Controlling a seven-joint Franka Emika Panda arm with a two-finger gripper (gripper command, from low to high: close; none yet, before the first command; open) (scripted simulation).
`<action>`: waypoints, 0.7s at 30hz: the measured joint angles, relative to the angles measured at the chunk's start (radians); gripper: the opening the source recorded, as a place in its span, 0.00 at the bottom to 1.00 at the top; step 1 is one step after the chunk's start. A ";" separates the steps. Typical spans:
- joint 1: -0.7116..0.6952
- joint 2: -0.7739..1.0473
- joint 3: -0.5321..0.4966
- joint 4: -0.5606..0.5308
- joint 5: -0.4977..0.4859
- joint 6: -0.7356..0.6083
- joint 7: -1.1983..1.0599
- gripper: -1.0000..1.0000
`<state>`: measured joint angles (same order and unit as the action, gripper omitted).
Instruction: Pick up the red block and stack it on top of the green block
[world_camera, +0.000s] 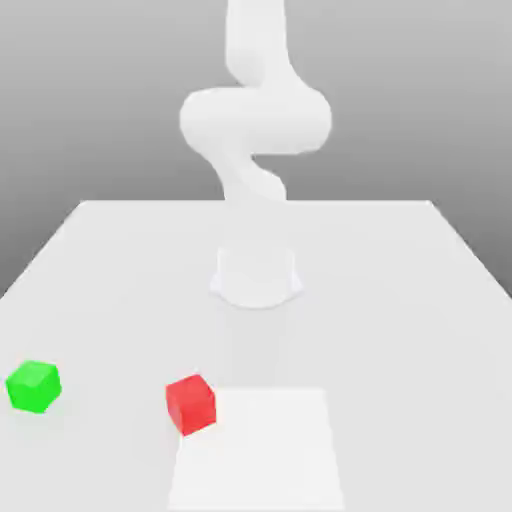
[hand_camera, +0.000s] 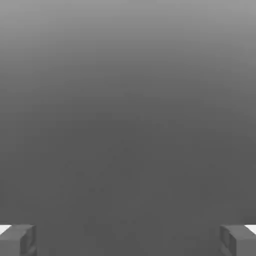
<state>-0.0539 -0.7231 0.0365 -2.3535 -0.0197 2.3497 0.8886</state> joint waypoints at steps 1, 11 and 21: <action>-0.024 0.038 0.015 -0.025 -0.010 0.024 0.043 0.50; -0.228 0.407 0.098 -0.262 -0.083 0.249 0.439 0.50; -0.302 0.735 0.073 -0.453 0.013 0.478 0.659 0.50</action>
<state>-0.3558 0.0116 0.1099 -2.8069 -0.0066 2.8279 1.5476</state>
